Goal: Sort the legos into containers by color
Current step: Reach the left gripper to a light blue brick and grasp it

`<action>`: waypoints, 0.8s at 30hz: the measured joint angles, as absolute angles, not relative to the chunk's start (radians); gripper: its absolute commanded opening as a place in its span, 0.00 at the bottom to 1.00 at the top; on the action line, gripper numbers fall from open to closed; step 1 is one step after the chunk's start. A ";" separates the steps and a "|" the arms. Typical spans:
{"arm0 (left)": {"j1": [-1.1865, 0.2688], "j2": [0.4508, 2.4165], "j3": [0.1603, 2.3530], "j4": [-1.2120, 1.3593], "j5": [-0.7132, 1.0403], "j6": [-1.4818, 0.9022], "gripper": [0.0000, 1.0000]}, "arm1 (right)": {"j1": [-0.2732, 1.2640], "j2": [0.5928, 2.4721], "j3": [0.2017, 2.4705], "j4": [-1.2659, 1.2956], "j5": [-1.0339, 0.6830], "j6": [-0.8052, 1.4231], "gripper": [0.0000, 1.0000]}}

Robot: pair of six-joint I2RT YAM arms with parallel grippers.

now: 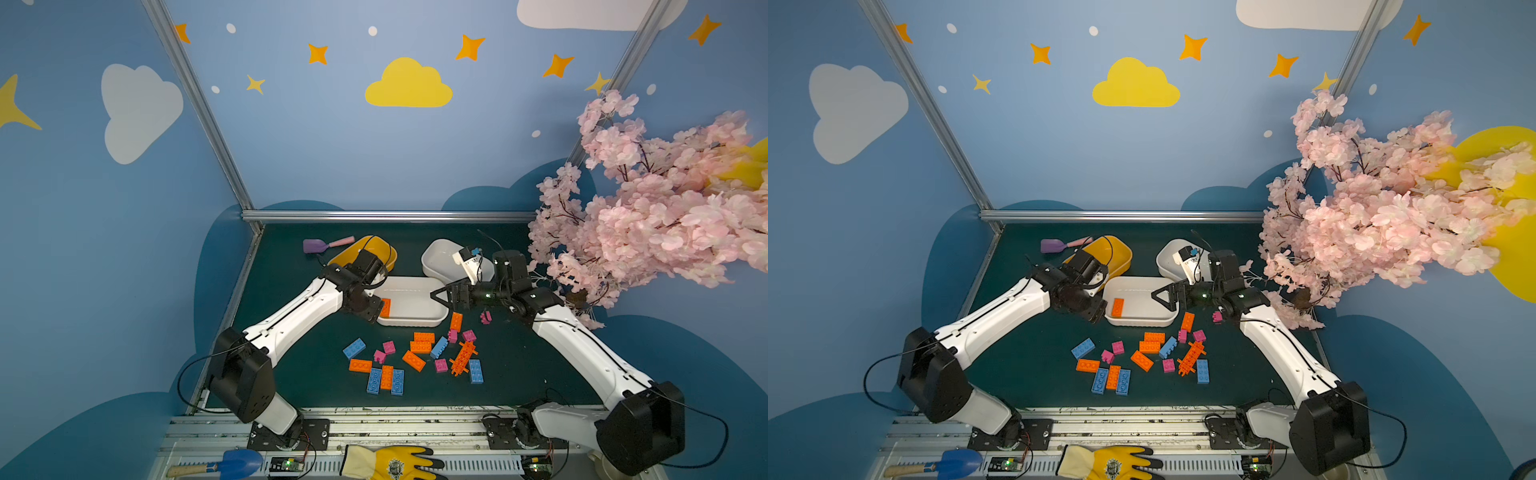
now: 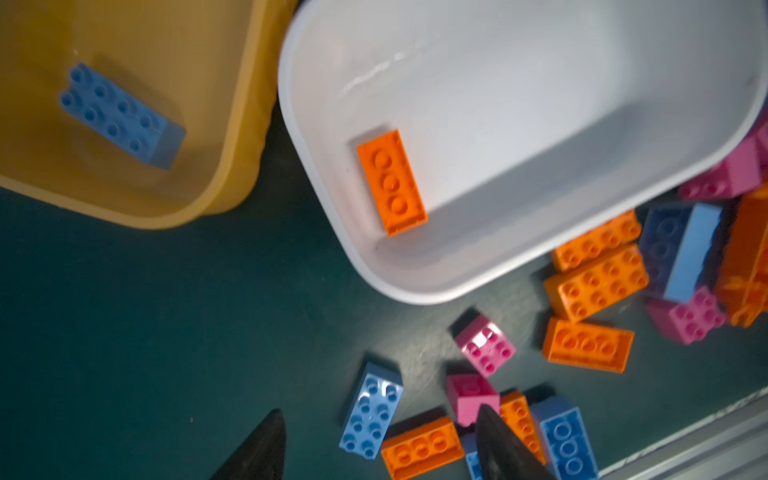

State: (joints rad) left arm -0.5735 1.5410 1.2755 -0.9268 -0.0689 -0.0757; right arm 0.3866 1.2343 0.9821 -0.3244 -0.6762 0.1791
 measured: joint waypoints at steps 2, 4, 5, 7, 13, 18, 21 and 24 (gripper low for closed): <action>-0.566 1.536 1.224 -0.943 -0.047 -0.013 0.71 | 0.387 1.234 0.982 -0.324 -0.680 0.179 0.95; -0.566 1.538 1.177 -0.942 -0.035 0.030 0.71 | 0.387 1.234 0.982 -0.324 -0.684 0.179 0.95; -0.566 1.541 1.153 -0.941 -0.027 0.049 0.71 | 0.387 1.234 0.982 -0.325 -0.687 0.179 0.95; -0.566 1.555 1.122 -0.938 -0.012 0.074 0.71 | 0.387 1.234 0.982 -0.325 -0.694 0.179 0.95; -0.569 1.624 1.053 -0.879 -0.007 0.104 0.69 | 0.387 1.234 0.981 -0.329 -0.703 0.178 0.95; -0.572 1.666 0.996 -0.829 -0.016 0.105 0.65 | 0.387 1.234 0.978 -0.342 -0.706 0.175 0.95; -0.572 1.678 0.986 -0.809 -0.022 0.104 0.61 | 0.387 1.234 0.977 -0.352 -0.708 0.172 0.95; -0.574 1.696 0.986 -0.792 -0.028 0.104 0.53 | 0.387 1.234 0.977 -0.360 -0.709 0.170 0.95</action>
